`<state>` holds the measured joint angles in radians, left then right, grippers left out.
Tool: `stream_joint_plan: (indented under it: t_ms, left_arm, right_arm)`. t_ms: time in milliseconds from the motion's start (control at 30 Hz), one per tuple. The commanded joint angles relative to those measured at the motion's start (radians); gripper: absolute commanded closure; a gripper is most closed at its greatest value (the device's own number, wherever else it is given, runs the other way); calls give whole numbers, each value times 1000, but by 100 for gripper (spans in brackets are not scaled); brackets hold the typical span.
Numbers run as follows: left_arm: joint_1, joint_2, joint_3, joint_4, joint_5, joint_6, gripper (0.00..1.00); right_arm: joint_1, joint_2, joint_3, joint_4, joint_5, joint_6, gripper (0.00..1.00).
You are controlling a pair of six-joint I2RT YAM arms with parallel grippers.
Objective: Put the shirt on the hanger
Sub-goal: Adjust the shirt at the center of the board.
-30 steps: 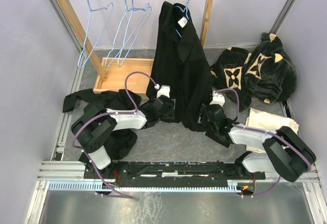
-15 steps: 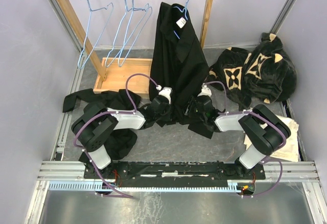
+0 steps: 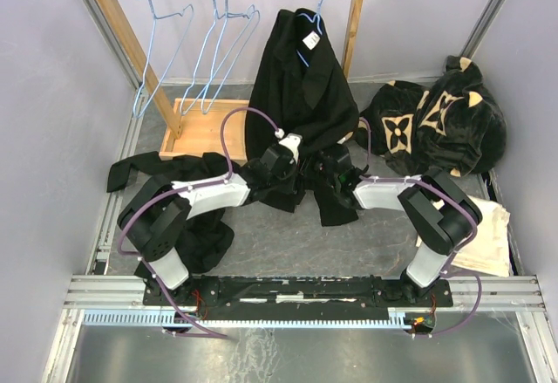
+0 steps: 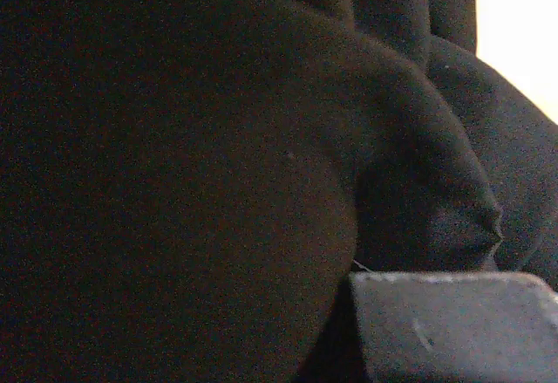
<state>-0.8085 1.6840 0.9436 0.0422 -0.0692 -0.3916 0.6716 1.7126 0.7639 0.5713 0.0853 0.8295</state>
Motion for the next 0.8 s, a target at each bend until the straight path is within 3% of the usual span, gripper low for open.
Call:
stream_joint_plan:
  t_ms: [0, 267, 767]
  left_arm:
    - [10, -51, 131, -56, 49, 109, 97]
    - [99, -49, 272, -160, 85, 194, 97]
    - [197, 159, 685, -407, 168, 414, 97]
  right_arm:
    - [18, 38, 96, 220, -46, 3, 78]
    - [17, 131, 257, 336, -56, -26, 79]
    - [-23, 257, 586, 264, -113, -190, 79]
